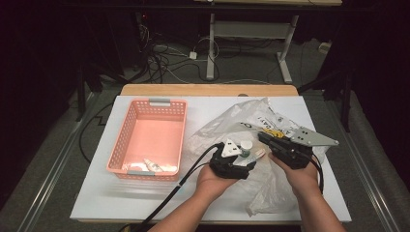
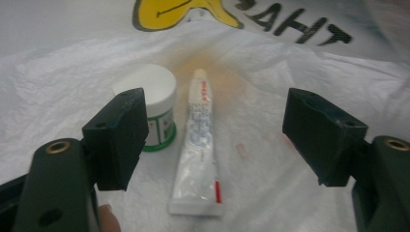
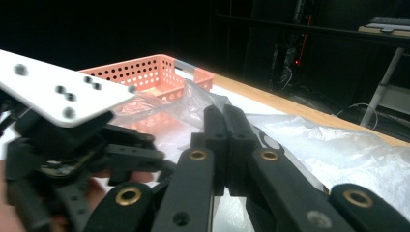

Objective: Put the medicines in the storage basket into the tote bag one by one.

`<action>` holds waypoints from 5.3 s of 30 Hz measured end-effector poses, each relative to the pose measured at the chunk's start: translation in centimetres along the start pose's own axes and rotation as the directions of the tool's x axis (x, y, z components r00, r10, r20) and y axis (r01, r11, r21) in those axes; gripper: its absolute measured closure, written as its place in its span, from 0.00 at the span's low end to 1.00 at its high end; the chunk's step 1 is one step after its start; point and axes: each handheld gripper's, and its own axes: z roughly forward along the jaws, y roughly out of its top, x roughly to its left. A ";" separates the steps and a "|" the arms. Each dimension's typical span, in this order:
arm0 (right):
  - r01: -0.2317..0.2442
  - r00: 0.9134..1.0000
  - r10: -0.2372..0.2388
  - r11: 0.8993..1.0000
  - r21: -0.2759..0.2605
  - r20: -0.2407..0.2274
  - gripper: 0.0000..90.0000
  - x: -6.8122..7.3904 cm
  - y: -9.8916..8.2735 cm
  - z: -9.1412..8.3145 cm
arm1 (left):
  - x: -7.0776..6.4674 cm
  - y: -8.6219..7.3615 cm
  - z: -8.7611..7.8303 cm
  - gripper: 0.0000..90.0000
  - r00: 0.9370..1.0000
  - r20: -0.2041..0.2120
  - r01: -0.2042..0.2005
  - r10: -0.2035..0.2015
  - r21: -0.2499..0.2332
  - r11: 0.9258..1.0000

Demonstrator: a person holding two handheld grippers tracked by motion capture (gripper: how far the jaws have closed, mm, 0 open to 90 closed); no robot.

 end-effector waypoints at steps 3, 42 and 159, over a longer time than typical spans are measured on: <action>0.003 1.000 -0.003 1.000 0.003 -0.001 1.00 0.0 0.0 0.1 | -0.4 -0.2 -1.0 0.24 1.000 0.030 -0.004 0.004 0.007 1.000; 0.006 1.000 -0.006 1.000 0.002 0.010 1.00 0.2 0.1 -0.3 | 2.9 -2.6 -13.3 0.00 0.990 -0.139 0.039 -0.034 0.037 0.999; 0.010 1.000 -0.010 1.000 -0.002 0.012 1.00 0.1 0.1 -0.4 | 15.3 -1.6 -10.9 0.98 0.954 -0.279 0.278 -0.109 0.691 0.667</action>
